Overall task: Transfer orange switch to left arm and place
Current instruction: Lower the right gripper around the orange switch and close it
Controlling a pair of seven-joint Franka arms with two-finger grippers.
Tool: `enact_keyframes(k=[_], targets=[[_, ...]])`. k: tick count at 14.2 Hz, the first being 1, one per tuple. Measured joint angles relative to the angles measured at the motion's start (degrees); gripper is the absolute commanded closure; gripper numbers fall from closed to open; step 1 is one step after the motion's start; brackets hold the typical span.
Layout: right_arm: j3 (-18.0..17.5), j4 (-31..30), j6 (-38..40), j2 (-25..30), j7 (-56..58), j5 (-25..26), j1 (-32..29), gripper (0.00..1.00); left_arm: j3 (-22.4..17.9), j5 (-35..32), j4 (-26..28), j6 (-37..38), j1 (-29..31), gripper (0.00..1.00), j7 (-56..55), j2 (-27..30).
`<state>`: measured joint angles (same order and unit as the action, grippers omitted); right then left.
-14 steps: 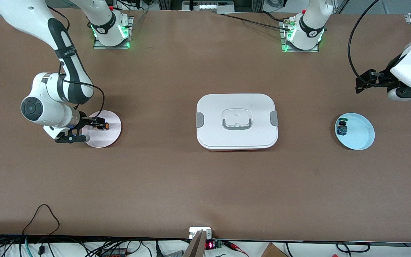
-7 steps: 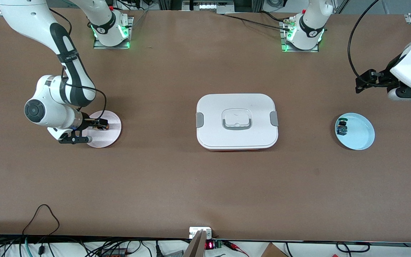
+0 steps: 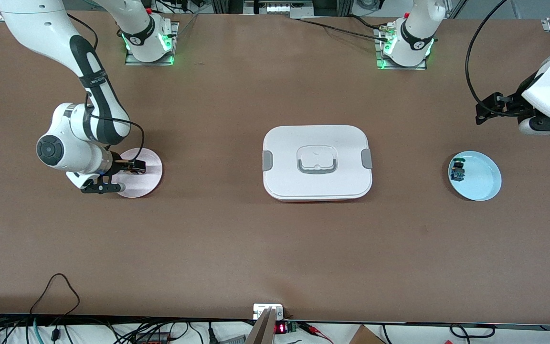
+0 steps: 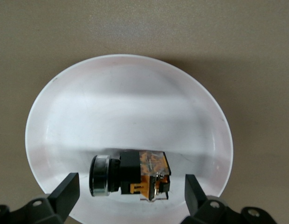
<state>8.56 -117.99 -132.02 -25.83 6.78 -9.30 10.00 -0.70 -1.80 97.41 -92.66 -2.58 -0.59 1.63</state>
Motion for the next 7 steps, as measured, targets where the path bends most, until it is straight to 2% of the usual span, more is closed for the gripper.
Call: enact_keyframes(k=[4, 7], targets=[[0.0, 0.0, -0.09, -0.47, 0.18, -3.24, 0.0, 0.0, 0.0, 0.0, 0.0, 0.01, 0.0, 0.0, 0.0, 0.0], [0.0, 0.0, -0.32, -0.89, 0.19, -3.76, 0.0, 0.0, 0.0, 0.0, 0.0, 0.01, 0.0, 0.0, 0.0, 0.0]])
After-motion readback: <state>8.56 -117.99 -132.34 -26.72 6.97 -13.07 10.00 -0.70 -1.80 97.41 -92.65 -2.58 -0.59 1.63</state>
